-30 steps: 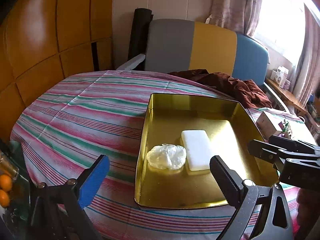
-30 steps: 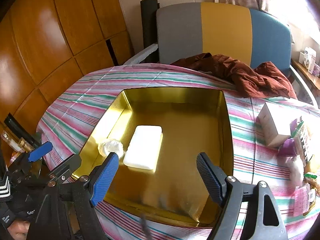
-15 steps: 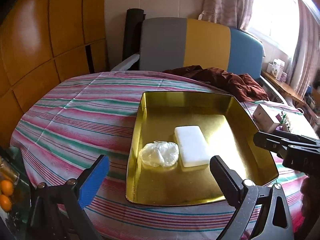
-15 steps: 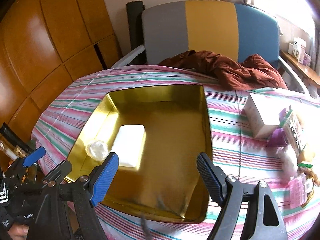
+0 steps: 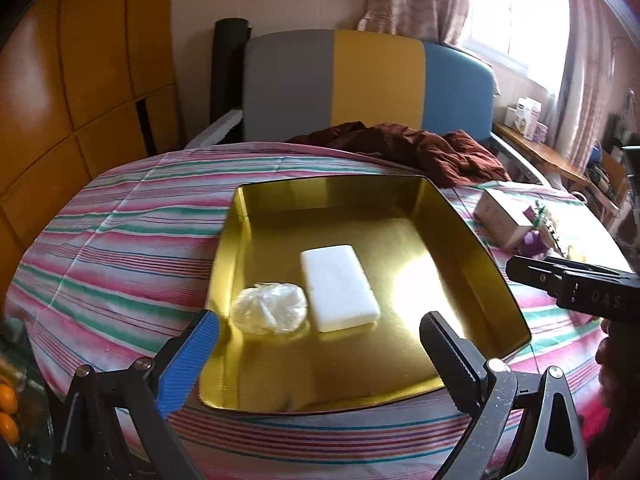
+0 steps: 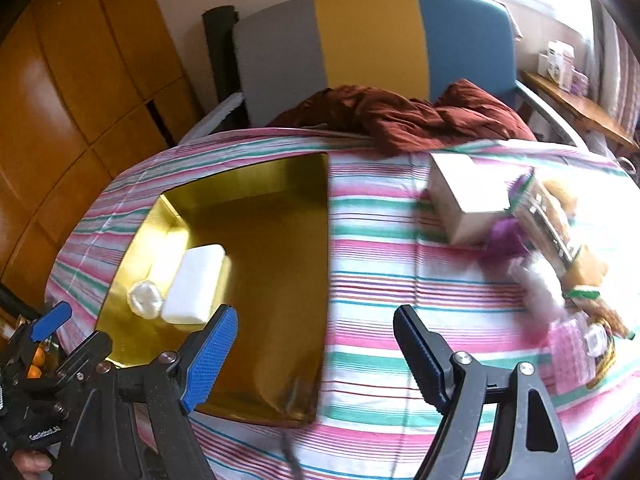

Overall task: Organize objects
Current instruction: 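Withdraw both grippers from the tray toward the pile of items, then reach for and grasp the pink hair roller with the left gripper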

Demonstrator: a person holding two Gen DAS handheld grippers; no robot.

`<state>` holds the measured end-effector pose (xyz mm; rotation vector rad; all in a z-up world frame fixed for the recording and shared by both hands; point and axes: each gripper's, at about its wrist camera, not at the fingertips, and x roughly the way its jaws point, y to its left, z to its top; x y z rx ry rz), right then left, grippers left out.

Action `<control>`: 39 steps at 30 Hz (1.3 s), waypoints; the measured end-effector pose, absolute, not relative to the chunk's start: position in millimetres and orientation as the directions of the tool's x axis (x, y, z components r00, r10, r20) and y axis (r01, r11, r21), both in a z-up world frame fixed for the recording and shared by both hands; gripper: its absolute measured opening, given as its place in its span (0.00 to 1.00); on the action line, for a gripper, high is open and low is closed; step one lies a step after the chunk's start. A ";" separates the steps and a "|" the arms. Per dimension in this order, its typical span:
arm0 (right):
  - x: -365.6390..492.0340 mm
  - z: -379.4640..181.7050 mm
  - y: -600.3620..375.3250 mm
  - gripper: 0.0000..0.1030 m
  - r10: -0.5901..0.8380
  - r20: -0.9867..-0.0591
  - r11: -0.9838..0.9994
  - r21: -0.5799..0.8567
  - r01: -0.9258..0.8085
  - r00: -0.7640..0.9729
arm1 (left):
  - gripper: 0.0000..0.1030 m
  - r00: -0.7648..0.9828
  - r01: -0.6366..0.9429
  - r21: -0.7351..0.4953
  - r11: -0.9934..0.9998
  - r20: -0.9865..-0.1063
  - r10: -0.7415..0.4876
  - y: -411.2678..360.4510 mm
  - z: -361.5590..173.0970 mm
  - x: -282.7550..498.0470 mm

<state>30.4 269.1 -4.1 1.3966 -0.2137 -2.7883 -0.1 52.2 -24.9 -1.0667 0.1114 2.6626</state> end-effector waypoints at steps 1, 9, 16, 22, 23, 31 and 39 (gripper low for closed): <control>31.4 -3.8 275.0 0.79 -0.071 -0.797 -0.989 0.133 -0.060 -0.600 | 0.98 -0.690 -0.285 -0.028 -0.958 -0.688 0.225 54.9 -25.1 0.1; 52.7 9.6 346.5 0.79 -0.006 -0.798 -0.966 0.161 -0.204 -0.602 | 0.98 -0.668 -0.350 -0.039 -0.936 -0.690 0.278 79.7 -22.1 -2.0; 90.4 32.6 437.1 0.79 0.099 -0.791 -0.894 0.196 -0.403 -0.604 | 0.98 -0.633 -0.457 -0.044 -0.888 -0.686 0.360 118.8 -16.7 1.5; 119.4 34.1 502.8 0.80 0.129 -0.798 -0.776 0.288 -0.560 -0.589 | 0.98 -0.566 -0.607 -0.024 -0.795 -0.688 0.453 169.2 -13.6 14.7; 122.5 33.4 509.4 0.80 0.131 -0.797 -0.764 0.297 -0.572 -0.589 | 0.98 -0.556 -0.629 -0.019 -0.777 -0.688 0.466 177.3 -13.1 17.9; 131.7 20.0 530.9 0.80 0.092 -0.788 -0.725 0.366 -0.584 -0.608 | 0.98 -0.426 -0.812 0.014 -0.583 -0.697 0.577 257.9 -14.3 31.5; 135.9 6.7 546.2 0.80 -0.028 -0.760 -0.660 0.502 -0.558 -0.650 | 0.98 -0.313 -0.925 0.072 -0.374 -0.704 0.637 331.0 -28.8 47.6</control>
